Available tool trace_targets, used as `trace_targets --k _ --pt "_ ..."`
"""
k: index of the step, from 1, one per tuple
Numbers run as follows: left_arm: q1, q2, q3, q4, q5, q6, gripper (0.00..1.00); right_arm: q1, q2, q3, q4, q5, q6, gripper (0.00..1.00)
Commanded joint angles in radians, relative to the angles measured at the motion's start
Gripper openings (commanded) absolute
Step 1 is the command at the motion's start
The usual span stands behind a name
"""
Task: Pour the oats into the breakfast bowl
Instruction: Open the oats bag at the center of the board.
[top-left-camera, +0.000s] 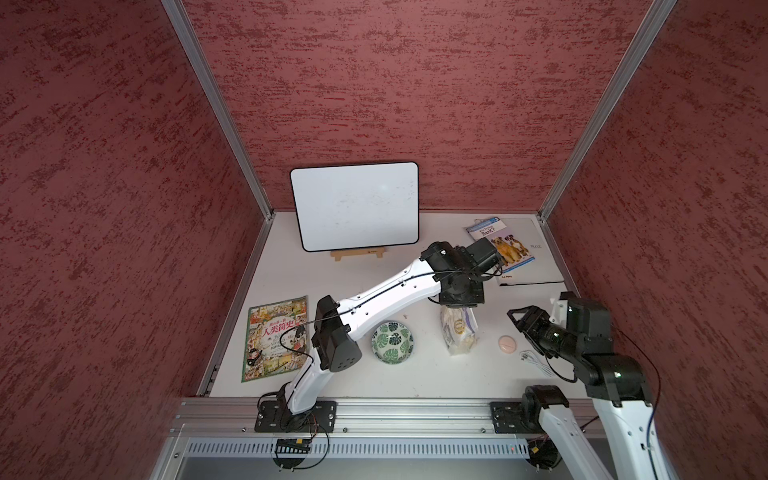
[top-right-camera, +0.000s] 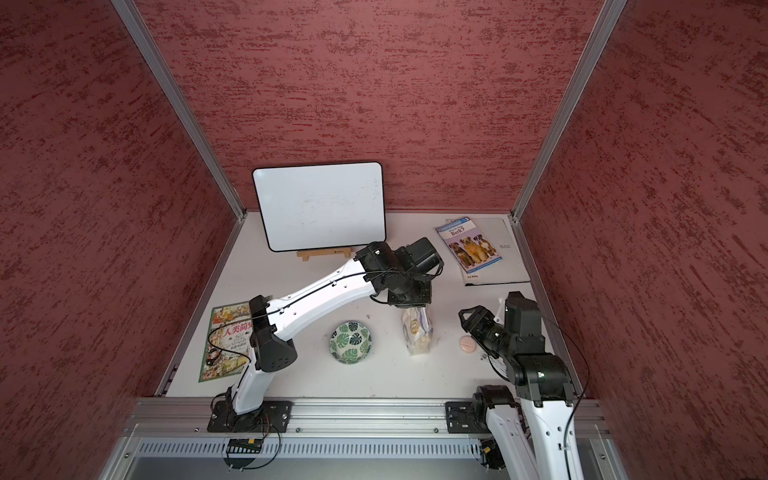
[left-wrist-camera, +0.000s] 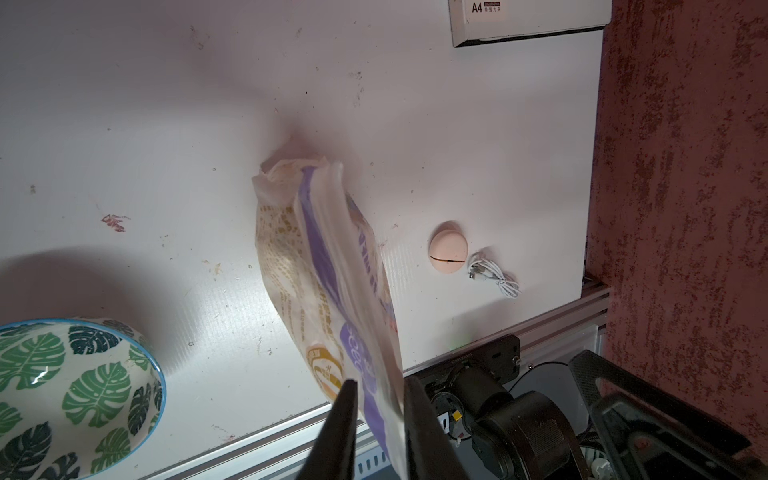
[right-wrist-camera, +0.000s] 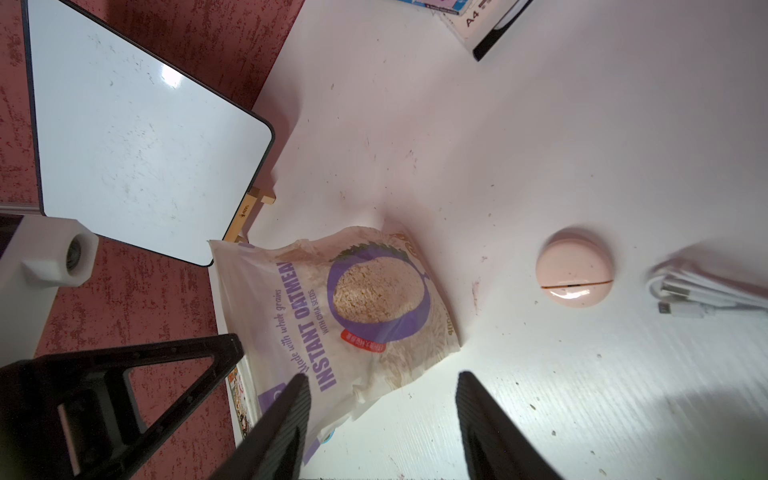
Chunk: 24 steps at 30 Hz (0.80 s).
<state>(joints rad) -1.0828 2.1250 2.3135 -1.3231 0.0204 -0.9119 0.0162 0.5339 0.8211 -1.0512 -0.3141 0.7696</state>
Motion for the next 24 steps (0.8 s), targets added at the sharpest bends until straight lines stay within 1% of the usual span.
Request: trace_targets --k 1,5,7,12,14,20,24 --pt "0.004 0.002 0.008 -0.005 -0.004 -0.006 0.19 0.004 -0.002 -0.001 0.027 -0.021 -0.019 0.59" --pt "0.004 0.000 0.007 0.004 0.003 -0.018 0.16 0.004 0.004 -0.009 0.044 -0.051 -0.025 0.59" --pt "0.004 -0.003 0.007 0.006 0.002 -0.026 0.10 0.004 0.008 -0.014 0.054 -0.069 -0.030 0.59" --pt "0.004 -0.004 0.000 0.015 0.007 -0.036 0.05 0.004 0.023 -0.027 0.092 -0.127 -0.038 0.59" --pt "0.004 -0.006 -0.004 0.020 0.009 -0.039 0.01 0.004 0.034 -0.033 0.111 -0.154 -0.039 0.59" --pt "0.006 -0.021 -0.040 0.051 0.015 -0.045 0.00 0.004 0.078 -0.031 0.166 -0.226 -0.056 0.57" --pt "0.010 -0.049 -0.093 0.072 0.016 -0.049 0.00 0.009 0.118 -0.025 0.197 -0.271 -0.077 0.54"
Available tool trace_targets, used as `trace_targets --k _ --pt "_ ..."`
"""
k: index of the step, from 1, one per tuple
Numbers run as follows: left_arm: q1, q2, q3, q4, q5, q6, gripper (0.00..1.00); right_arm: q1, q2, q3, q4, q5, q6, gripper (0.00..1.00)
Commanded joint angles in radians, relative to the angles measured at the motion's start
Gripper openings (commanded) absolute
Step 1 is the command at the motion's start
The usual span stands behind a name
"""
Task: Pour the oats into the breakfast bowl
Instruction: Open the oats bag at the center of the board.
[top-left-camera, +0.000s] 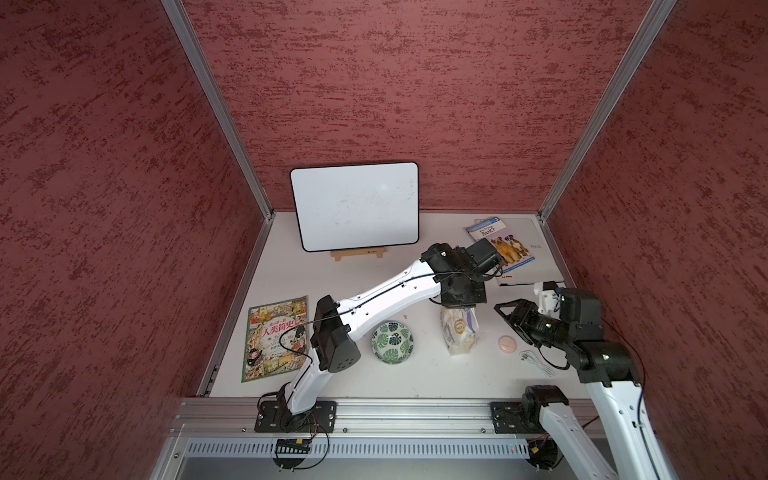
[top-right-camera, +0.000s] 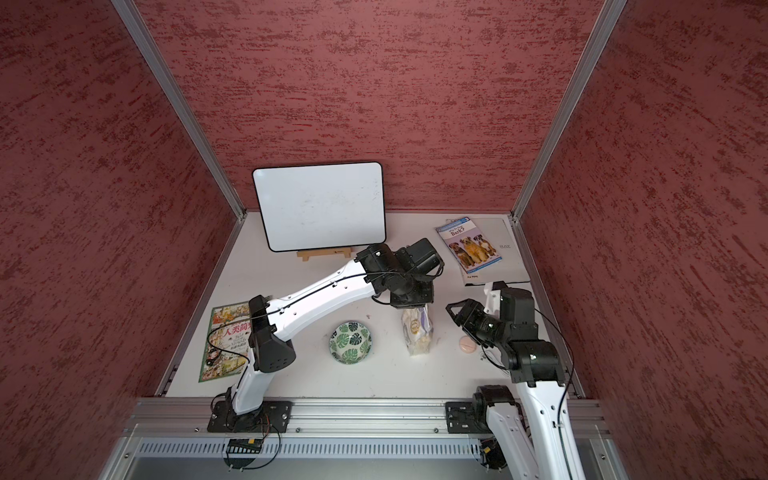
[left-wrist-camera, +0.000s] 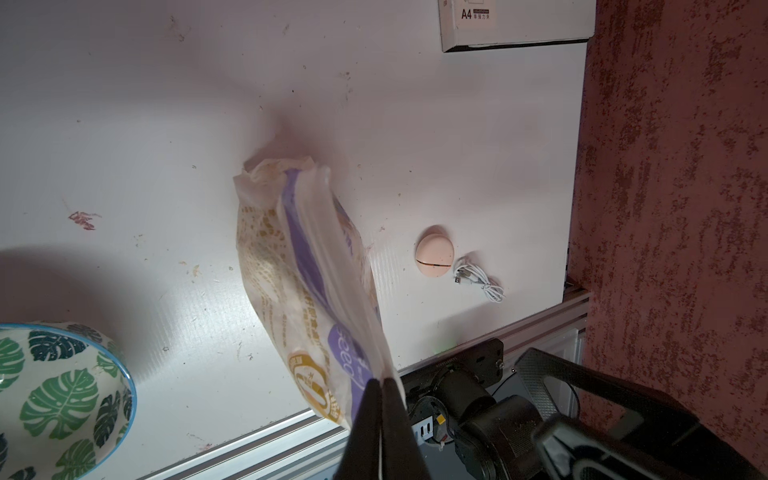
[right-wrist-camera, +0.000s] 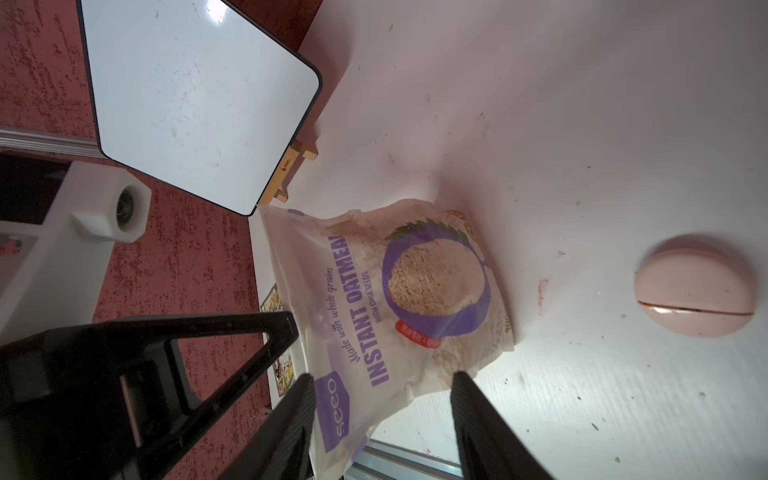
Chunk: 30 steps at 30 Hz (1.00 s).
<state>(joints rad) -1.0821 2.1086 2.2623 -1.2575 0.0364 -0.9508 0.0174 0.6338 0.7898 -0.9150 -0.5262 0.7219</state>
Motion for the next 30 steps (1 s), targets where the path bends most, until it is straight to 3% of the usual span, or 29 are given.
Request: trace_targets --k 1,15,30 --pt "0.012 -0.043 -0.062 0.017 0.002 -0.014 0.00 0.009 0.031 0.009 0.064 -0.069 -0.036 0.53" --pt "0.040 -0.181 -0.330 0.204 0.069 -0.058 0.00 0.178 0.234 0.152 0.082 -0.063 -0.157 0.42" --pt "0.053 -0.192 -0.360 0.228 0.084 -0.063 0.00 0.297 0.315 0.173 0.084 -0.014 -0.174 0.22"
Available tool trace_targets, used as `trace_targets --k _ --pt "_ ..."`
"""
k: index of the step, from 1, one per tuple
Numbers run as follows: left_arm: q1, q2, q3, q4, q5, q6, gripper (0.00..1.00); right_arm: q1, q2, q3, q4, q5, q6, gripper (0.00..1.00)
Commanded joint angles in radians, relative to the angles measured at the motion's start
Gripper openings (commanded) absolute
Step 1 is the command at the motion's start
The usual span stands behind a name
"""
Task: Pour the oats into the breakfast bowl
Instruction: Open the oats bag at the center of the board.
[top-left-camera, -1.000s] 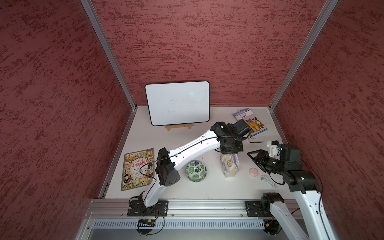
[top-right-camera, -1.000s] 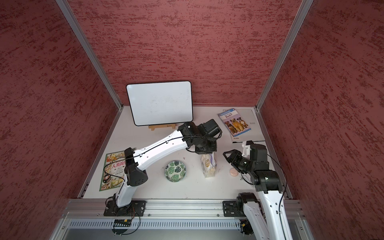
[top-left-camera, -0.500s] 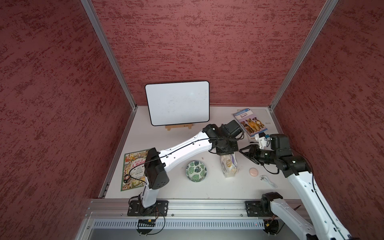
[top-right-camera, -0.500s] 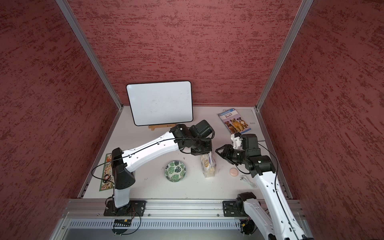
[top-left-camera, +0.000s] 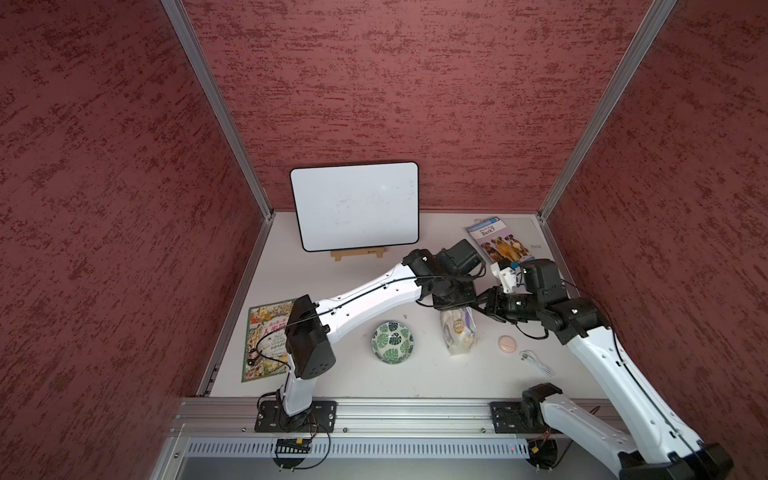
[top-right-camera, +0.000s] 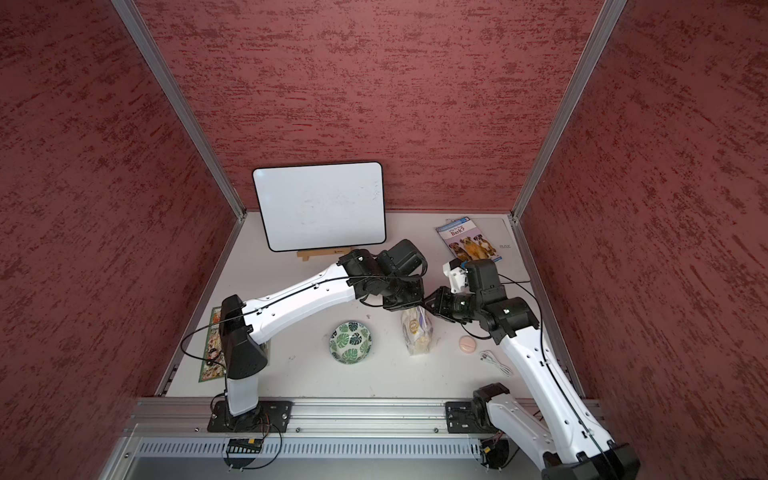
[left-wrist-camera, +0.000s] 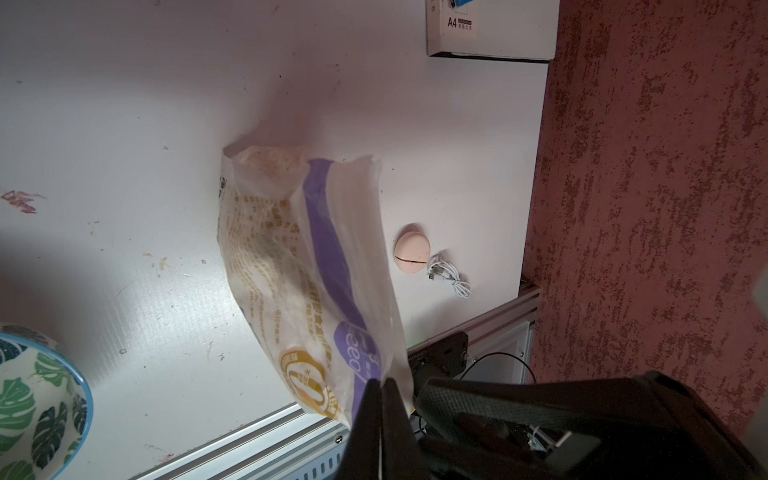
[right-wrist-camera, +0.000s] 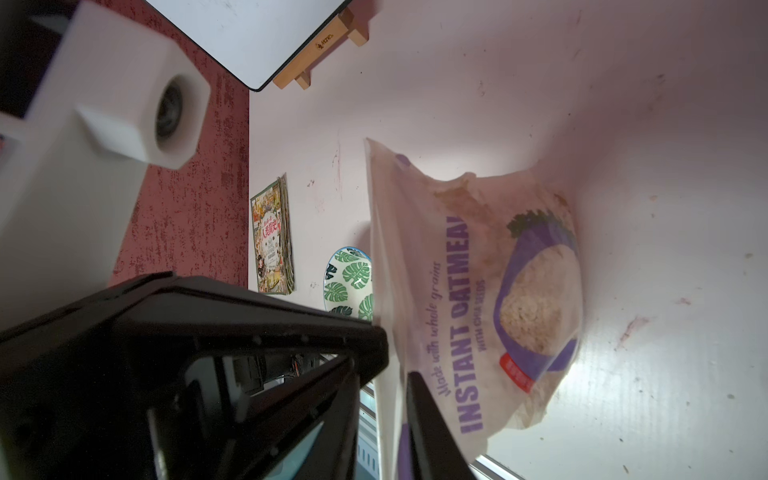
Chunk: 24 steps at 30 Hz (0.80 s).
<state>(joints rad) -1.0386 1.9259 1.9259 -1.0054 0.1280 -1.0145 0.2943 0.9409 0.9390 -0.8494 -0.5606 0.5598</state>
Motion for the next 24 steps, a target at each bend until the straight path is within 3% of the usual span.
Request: trace_targets --k 1,14,24 --pt "0.009 -0.010 -0.024 -0.024 -0.007 0.001 0.00 0.025 0.010 0.023 0.016 0.026 -0.013 0.20" --pt "0.015 -0.012 -0.022 -0.025 -0.006 0.002 0.00 0.049 0.009 -0.001 0.011 0.054 -0.014 0.14" --pt "0.014 -0.015 -0.025 -0.025 -0.002 0.002 0.00 0.069 0.025 -0.011 0.007 0.097 -0.014 0.03"
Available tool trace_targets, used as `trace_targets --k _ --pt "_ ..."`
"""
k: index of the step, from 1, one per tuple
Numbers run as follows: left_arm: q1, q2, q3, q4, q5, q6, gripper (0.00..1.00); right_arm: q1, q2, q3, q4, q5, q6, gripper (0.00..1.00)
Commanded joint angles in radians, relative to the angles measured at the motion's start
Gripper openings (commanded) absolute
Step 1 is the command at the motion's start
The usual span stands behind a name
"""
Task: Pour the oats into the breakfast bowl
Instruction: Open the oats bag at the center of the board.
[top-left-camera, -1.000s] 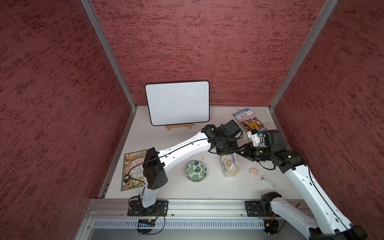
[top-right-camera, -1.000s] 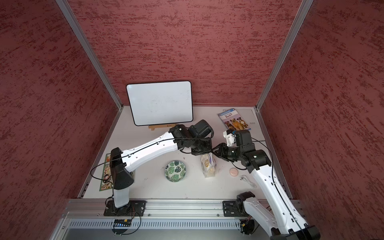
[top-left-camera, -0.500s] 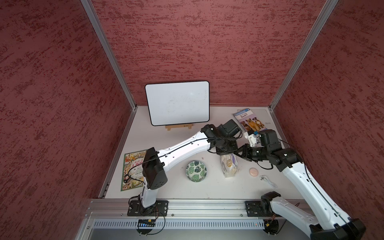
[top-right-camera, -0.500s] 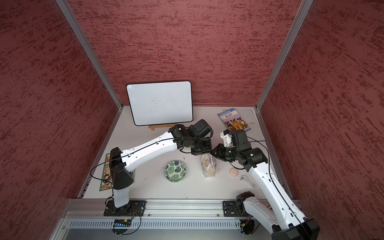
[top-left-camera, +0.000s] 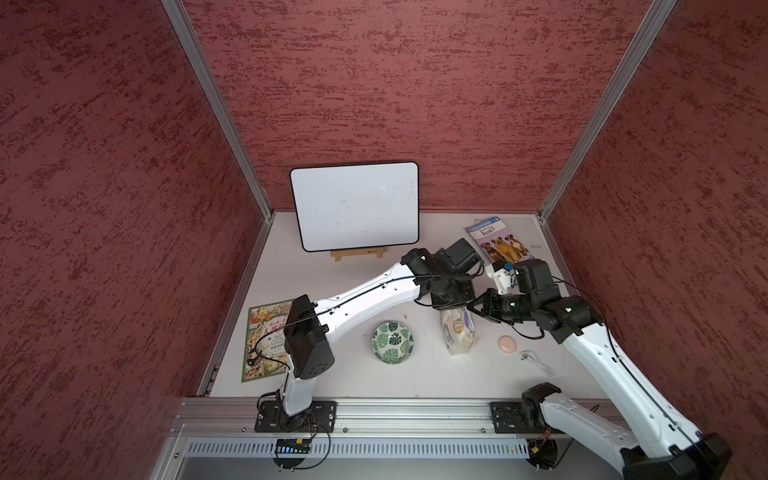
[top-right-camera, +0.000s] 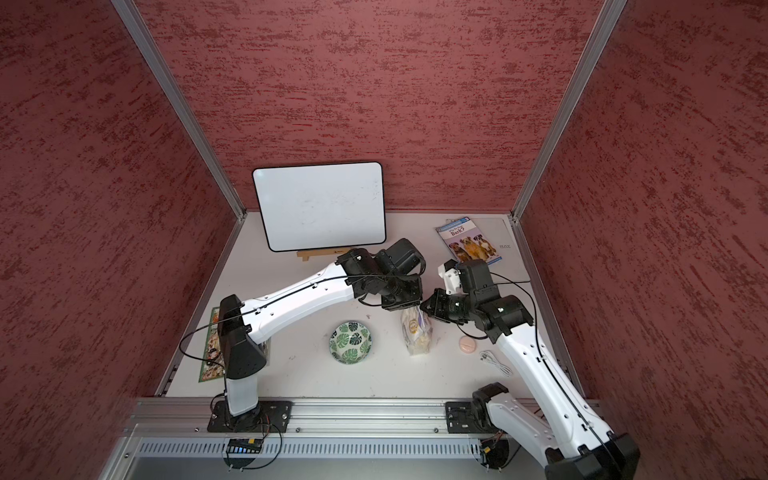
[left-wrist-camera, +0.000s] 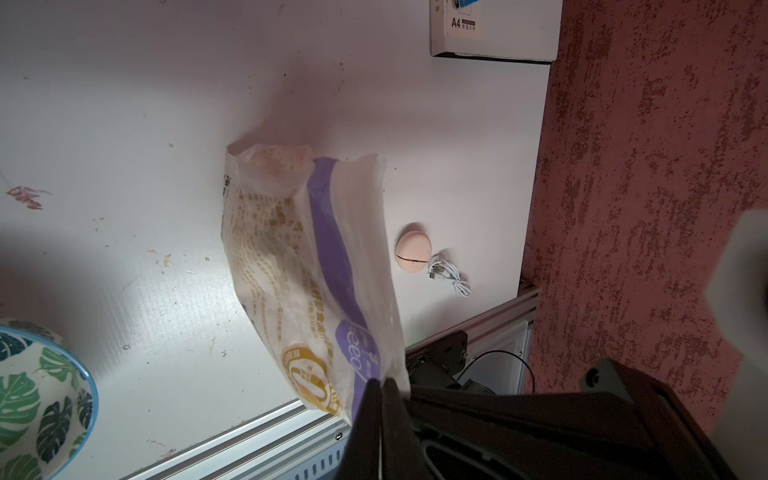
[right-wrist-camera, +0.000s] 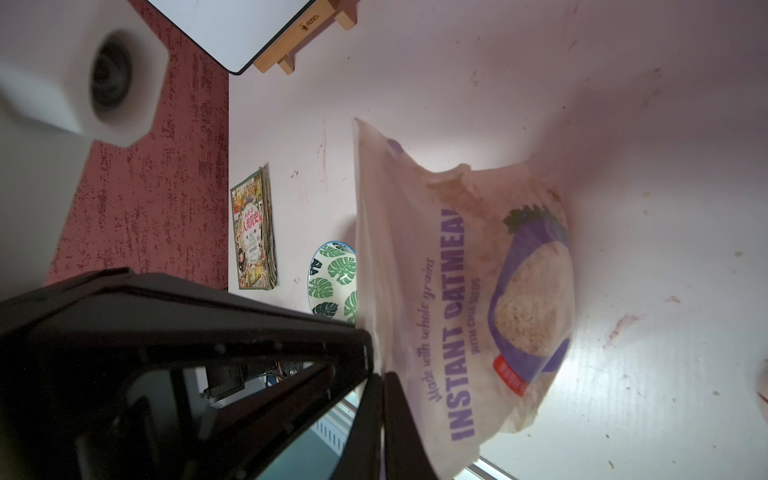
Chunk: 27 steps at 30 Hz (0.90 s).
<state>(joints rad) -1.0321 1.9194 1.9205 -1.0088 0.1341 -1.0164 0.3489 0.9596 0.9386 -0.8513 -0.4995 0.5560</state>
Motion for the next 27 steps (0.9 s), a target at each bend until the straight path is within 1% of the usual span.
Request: trace_targets --k 1,4,9,12,15,22,27 --pt "0.007 -0.009 -0.021 -0.023 -0.008 0.005 0.00 0.015 0.007 -0.009 0.008 0.042 -0.011 0.01" --pt "0.007 -0.010 -0.021 -0.027 -0.009 0.004 0.00 0.016 0.001 0.008 -0.019 0.097 -0.022 0.00" --pt "0.007 -0.015 -0.013 -0.052 -0.013 -0.002 0.00 0.016 -0.038 0.070 -0.081 0.244 -0.031 0.00" --pt "0.007 -0.016 0.028 -0.094 -0.014 -0.001 0.00 0.015 -0.051 0.115 -0.113 0.313 -0.040 0.00" --pt "0.007 -0.019 0.067 -0.139 -0.024 0.001 0.00 0.014 -0.044 0.154 -0.131 0.343 -0.057 0.00" --pt "0.009 -0.041 0.094 -0.175 -0.022 -0.002 0.00 0.016 -0.019 0.183 -0.111 0.317 -0.064 0.00" --pt "0.009 -0.010 0.112 -0.152 0.028 -0.001 0.00 0.016 -0.010 0.175 -0.051 0.211 -0.065 0.00"
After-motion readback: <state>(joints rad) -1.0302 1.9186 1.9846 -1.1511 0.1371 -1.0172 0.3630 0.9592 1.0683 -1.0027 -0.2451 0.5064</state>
